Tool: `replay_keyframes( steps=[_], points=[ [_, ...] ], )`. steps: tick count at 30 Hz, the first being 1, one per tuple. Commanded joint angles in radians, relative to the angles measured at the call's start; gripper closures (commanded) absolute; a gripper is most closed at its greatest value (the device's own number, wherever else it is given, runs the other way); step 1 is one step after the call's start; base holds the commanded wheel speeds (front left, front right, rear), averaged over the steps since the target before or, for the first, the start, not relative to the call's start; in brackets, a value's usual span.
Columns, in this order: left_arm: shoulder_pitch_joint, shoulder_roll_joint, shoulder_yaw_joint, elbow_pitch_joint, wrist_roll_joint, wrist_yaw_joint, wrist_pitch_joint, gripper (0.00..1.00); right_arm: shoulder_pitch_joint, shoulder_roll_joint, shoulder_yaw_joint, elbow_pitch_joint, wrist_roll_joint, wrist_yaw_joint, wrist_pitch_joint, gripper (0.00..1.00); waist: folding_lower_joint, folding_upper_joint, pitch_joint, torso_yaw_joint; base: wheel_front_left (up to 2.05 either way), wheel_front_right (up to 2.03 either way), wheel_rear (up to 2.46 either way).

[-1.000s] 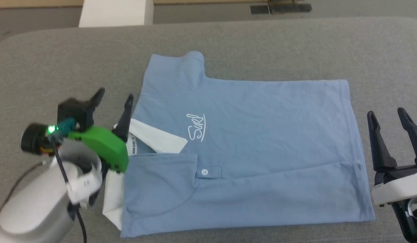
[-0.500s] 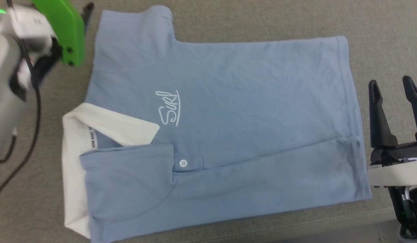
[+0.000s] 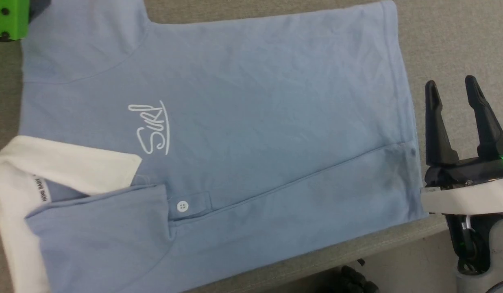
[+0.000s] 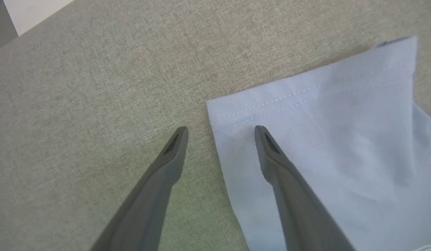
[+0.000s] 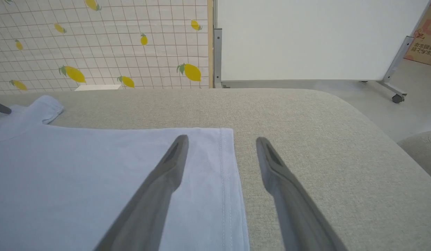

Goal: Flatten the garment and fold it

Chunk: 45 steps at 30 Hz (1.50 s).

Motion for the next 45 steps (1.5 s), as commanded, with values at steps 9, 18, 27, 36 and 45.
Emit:
replay_keyframes(
  steps=[9,18,27,36,45],
  points=[
    [-0.023,0.024,-0.006,0.02,0.02,0.017,0.017,0.0,-0.03,0.018,0.005,0.025,-0.012,-0.002,-0.019,0.0,-0.0002,0.0,0.051,-0.041,0.0,0.0,0.0],
    [0.005,0.033,0.0,-0.014,-0.024,0.032,0.058,1.0,-0.036,0.023,-0.016,0.033,-0.024,-0.002,-0.015,0.0,-0.0002,0.0,0.046,-0.028,0.0,0.0,0.0],
    [0.013,-0.019,-0.004,-0.028,0.056,-0.016,-0.187,1.0,-0.064,-0.083,-0.023,0.048,-0.014,-0.002,0.088,0.0,-0.0002,0.0,-0.029,0.043,0.0,0.0,0.0],
    [0.092,-0.074,-0.028,-0.143,0.067,-0.032,-0.316,1.0,-0.248,-0.391,0.086,0.132,0.187,-0.002,0.543,0.0,-0.0002,0.0,-0.08,0.147,0.0,0.0,0.0],
    [0.148,-0.082,-0.029,-0.358,0.087,0.019,-0.382,1.0,-0.505,-0.627,0.263,0.321,0.357,-0.002,0.804,0.0,-0.0002,0.0,-0.05,0.241,0.0,0.0,0.0]
  ],
)
